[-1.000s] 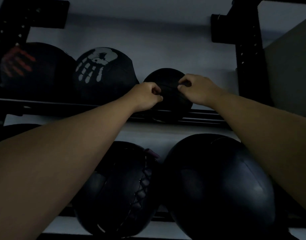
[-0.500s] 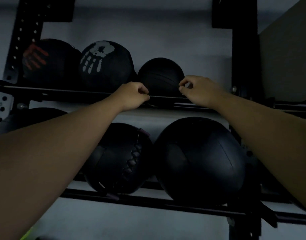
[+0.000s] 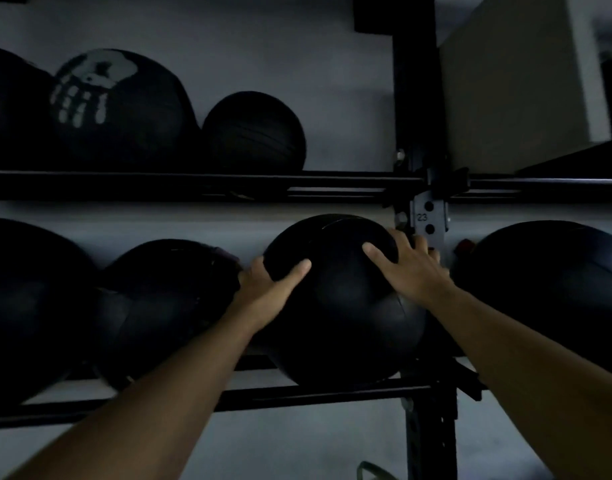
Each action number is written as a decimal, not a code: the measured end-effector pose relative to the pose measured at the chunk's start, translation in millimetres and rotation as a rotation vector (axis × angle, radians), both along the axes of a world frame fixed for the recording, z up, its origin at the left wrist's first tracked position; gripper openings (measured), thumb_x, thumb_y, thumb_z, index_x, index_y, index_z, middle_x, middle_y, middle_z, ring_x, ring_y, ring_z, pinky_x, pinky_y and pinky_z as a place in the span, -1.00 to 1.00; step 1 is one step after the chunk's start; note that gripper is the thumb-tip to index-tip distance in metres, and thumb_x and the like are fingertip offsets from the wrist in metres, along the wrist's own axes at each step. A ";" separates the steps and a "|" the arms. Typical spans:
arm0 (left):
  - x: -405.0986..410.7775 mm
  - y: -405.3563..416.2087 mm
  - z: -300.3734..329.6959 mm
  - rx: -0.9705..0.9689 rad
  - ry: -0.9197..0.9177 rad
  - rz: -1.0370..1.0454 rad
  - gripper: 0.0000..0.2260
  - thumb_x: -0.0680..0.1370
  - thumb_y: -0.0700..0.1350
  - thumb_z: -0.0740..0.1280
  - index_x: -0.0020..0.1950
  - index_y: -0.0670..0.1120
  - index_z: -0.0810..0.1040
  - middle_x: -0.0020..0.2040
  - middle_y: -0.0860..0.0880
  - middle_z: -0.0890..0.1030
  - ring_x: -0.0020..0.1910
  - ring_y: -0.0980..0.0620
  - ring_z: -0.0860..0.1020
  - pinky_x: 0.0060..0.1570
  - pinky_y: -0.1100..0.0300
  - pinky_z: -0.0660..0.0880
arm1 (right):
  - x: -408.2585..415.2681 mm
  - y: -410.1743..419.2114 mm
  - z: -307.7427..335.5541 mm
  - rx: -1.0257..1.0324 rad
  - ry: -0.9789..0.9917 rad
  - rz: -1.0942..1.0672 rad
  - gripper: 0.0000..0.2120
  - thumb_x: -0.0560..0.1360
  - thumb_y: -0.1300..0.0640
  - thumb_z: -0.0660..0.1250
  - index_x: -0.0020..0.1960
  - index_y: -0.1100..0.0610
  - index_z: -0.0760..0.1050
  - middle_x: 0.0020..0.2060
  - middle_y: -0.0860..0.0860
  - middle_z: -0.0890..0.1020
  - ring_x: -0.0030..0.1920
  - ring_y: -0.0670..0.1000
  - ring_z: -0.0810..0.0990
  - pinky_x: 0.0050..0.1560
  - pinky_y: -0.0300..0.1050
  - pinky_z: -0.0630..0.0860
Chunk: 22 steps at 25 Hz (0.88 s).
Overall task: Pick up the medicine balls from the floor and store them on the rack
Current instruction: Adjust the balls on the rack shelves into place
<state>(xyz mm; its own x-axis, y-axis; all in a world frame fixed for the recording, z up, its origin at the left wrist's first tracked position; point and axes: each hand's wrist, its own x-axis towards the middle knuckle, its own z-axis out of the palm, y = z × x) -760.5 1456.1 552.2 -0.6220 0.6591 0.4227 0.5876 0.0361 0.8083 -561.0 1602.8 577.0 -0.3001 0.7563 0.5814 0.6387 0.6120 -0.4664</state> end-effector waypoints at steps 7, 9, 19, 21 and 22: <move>31.7 63.1 -42.0 0.361 -0.164 0.174 0.00 0.40 0.58 0.26 0.74 0.17 0.08 0.76 -0.08 0.04 0.70 -0.31 0.07 0.56 -0.50 0.13 | -18.5 25.0 -1.8 -0.028 0.253 0.130 -0.24 0.55 -0.53 -0.03 0.67 -0.24 0.10 0.66 0.09 0.22 0.65 0.30 0.14 0.58 0.41 0.14; 35.7 70.1 -41.0 0.398 -0.158 0.234 0.06 0.29 0.62 0.16 0.71 0.14 0.18 0.73 -0.11 0.13 0.66 -0.32 0.16 0.55 -0.45 0.16 | -27.1 28.9 -12.2 -0.008 0.368 0.146 -0.28 0.57 -0.49 -0.01 0.65 -0.23 0.16 0.65 0.04 0.25 0.65 0.24 0.16 0.59 0.42 0.11; -4.6 70.4 53.6 0.071 0.368 0.038 -0.45 0.63 0.39 0.19 0.54 0.18 0.45 0.61 0.03 0.41 0.61 -0.15 0.32 0.58 -0.24 0.20 | -24.0 12.5 -47.3 -0.091 0.483 0.081 -0.31 0.61 -0.41 -0.01 0.65 -0.13 0.14 0.62 0.12 0.24 0.61 0.29 0.18 0.55 0.42 0.13; -0.7 76.9 52.9 0.053 0.410 0.051 -0.45 0.68 0.37 0.12 0.60 0.16 0.38 0.64 0.03 0.35 0.62 -0.16 0.29 0.56 -0.27 0.24 | -22.7 19.4 -36.2 -0.039 0.437 0.060 -0.33 0.62 -0.38 0.02 0.60 -0.03 0.21 0.57 0.13 0.30 0.57 0.28 0.25 0.53 0.40 0.20; -0.2 77.4 49.4 0.073 0.421 0.056 -0.45 0.68 0.37 0.12 0.61 0.16 0.37 0.64 0.03 0.35 0.62 -0.16 0.30 0.55 -0.28 0.26 | -23.3 21.9 -30.8 -0.021 0.440 0.080 -0.35 0.63 -0.35 0.03 0.58 -0.01 0.23 0.57 0.12 0.31 0.57 0.26 0.27 0.53 0.39 0.21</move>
<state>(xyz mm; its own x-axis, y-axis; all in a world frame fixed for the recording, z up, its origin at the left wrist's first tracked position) -760.7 1533.5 601.7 -0.4195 0.5884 0.6912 0.8653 0.0292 0.5004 -584.3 1624.6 546.2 -0.0858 0.7534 0.6519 0.3276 0.6393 -0.6957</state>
